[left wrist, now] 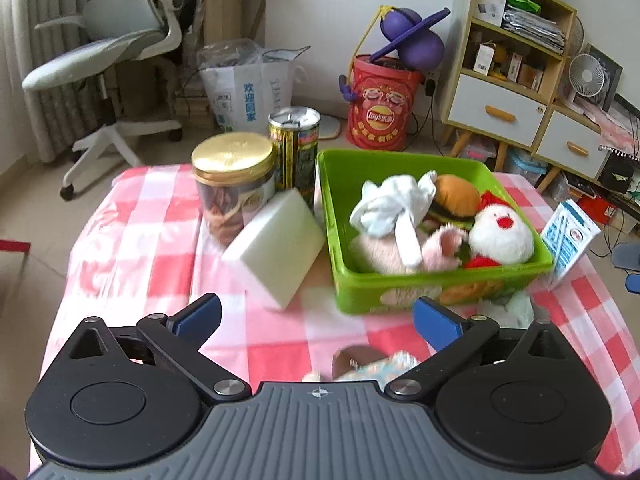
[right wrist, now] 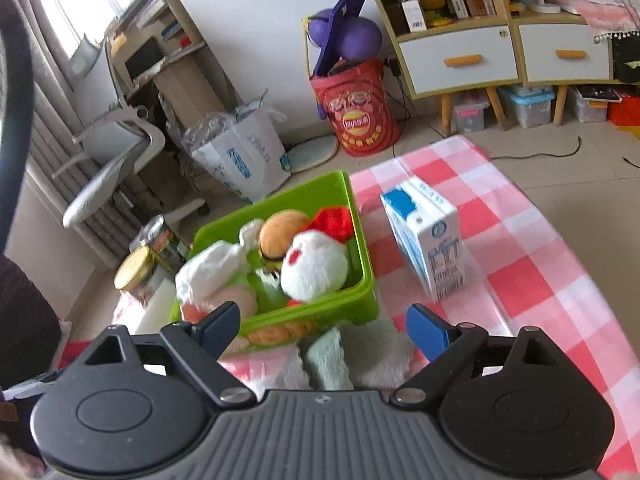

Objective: Organize soft objects
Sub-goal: 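Grasp the teddy in blue dress with the left tool while the right tool grasps the grey cloth, then carry the teddy and grey cloth into the green bin and release both, then move both open tools back over the brown puff on the table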

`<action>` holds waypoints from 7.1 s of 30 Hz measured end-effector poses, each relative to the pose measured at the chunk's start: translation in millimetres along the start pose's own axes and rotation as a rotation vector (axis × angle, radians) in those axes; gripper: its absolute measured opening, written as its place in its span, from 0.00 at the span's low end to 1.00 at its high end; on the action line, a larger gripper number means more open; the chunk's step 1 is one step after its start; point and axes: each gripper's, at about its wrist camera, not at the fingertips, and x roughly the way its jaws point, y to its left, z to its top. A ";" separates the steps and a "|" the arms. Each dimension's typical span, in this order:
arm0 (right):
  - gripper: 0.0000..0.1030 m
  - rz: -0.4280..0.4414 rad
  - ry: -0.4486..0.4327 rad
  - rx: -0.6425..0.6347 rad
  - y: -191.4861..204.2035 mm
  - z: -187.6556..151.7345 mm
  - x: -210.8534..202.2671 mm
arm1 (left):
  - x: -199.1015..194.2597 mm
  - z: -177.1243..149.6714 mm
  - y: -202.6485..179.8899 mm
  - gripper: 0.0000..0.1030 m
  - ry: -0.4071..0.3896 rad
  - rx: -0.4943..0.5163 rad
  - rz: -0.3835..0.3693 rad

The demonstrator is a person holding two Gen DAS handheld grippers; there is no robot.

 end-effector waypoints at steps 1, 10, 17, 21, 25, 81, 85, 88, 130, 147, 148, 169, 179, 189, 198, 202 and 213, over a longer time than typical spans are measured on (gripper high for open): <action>0.64 -0.009 0.007 -0.009 0.9 -2.4 -0.5 | -2.0 -3.1 0.3 0.95 0.006 0.000 -0.003; 0.64 -0.061 0.121 -0.006 -5.3 -23.3 2.8 | -8.6 -36.8 4.3 0.95 0.042 0.033 -0.018; 0.64 -0.067 0.163 -0.051 1.7 -36.4 8.6 | -5.5 -54.4 12.1 0.95 0.066 0.063 -0.040; 0.64 -0.061 0.190 -0.104 13.4 -47.0 15.3 | -2.0 -65.6 16.4 0.95 0.058 0.087 -0.071; 0.64 -0.050 0.243 -0.123 20.5 -58.2 29.0 | 5.7 -74.6 19.5 0.94 0.062 0.139 -0.107; 0.28 -0.130 0.297 -0.151 -6.8 -61.4 36.2 | 15.7 -81.0 -20.3 0.55 0.175 0.203 -0.218; 0.27 -0.201 0.311 -0.212 -3.2 -74.4 51.2 | 18.2 -86.1 -25.9 0.48 0.169 0.256 -0.170; 0.00 -0.235 0.306 -0.201 -6.2 -75.9 52.8 | 18.0 -86.7 -25.5 0.42 0.166 0.264 -0.156; 0.00 0.331 -0.231 0.101 42.0 21.8 -2.7 | -4.7 57.5 -15.1 0.39 -0.119 -0.068 -0.154; 0.00 0.216 -0.047 0.138 42.6 17.8 124.2 | 118.0 97.2 -52.2 0.39 -0.029 0.066 -0.063; 0.00 0.212 -0.042 0.126 43.0 16.8 128.3 | 122.2 97.2 -53.4 0.39 -0.026 0.076 -0.060; 0.07 0.159 0.028 0.069 51.8 13.0 140.6 | 132.2 98.6 -65.6 0.56 -0.005 0.116 -0.013; 0.43 0.151 -0.016 0.053 57.5 18.2 88.6 | 75.7 90.9 -57.4 0.78 -0.047 0.088 -0.038; 0.50 0.084 -0.034 -0.004 60.6 10.0 32.5 | 21.8 58.2 -41.4 0.88 -0.034 0.042 -0.043; 0.61 0.022 -0.034 -0.094 57.6 -9.7 -1.5 | -12.3 17.2 -38.8 0.95 0.005 0.034 -0.030; 0.65 0.006 -0.014 -0.123 48.1 -21.8 -4.5 | -15.6 -3.5 -33.3 0.95 0.021 0.022 -0.031; 0.67 -0.184 0.067 -0.291 1.2 -55.3 9.6 | 14.2 -59.5 -21.0 0.95 0.023 0.095 -0.002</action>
